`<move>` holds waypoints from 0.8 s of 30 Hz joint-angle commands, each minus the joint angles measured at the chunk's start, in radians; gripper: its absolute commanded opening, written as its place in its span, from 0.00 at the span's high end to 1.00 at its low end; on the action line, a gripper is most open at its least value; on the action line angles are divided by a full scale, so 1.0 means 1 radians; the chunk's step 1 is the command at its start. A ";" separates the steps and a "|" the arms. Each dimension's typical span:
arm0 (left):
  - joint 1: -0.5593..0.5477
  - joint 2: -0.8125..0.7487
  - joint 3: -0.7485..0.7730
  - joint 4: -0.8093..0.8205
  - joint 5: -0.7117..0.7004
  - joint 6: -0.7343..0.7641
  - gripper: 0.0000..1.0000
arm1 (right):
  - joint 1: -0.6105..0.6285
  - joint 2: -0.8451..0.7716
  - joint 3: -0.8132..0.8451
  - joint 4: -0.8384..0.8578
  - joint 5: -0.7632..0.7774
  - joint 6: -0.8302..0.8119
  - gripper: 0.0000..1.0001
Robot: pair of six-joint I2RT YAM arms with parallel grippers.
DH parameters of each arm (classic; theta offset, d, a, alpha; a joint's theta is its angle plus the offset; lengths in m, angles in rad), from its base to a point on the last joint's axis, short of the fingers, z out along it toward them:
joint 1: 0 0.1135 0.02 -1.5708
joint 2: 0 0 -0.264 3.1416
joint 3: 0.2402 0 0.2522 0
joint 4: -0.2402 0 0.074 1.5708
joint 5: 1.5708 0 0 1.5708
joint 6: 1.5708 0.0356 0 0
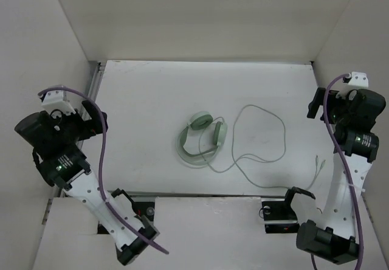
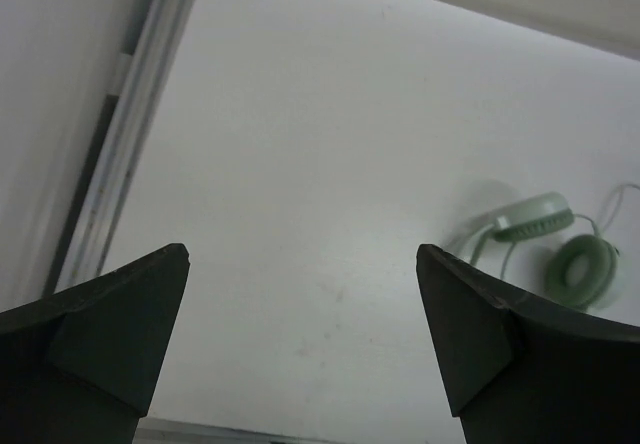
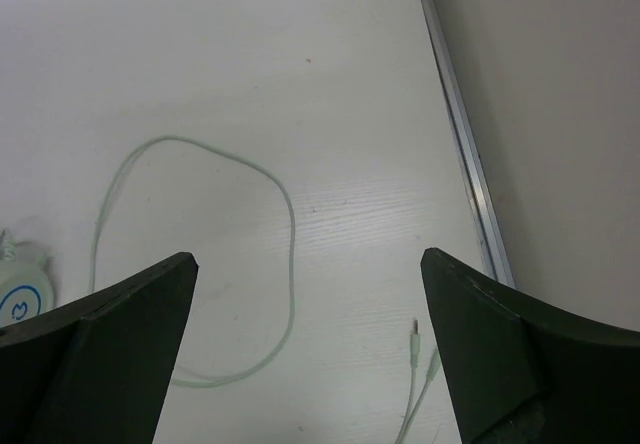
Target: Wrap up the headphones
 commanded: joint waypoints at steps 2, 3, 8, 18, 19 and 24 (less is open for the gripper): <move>-0.173 0.071 0.078 -0.162 -0.204 -0.108 0.00 | 0.039 -0.075 -0.058 0.126 0.039 0.013 0.00; -0.213 0.086 0.081 -0.176 -0.240 -0.139 0.00 | 0.045 -0.090 -0.070 0.128 0.035 0.013 0.00; -0.382 0.082 -0.015 -0.104 -0.310 -0.251 0.00 | 0.060 -0.227 -0.202 0.246 -0.021 -0.023 0.00; -0.773 0.117 -0.215 0.037 -0.365 -0.202 0.00 | 0.315 -0.302 -0.332 0.361 -0.032 -0.043 0.00; -0.805 0.129 -0.226 0.034 -0.374 -0.199 0.00 | 0.332 -0.304 -0.340 0.367 -0.027 -0.043 0.00; -0.917 0.172 -0.333 0.063 -0.364 -0.253 0.02 | 0.375 -0.298 -0.358 0.350 -0.055 -0.039 0.00</move>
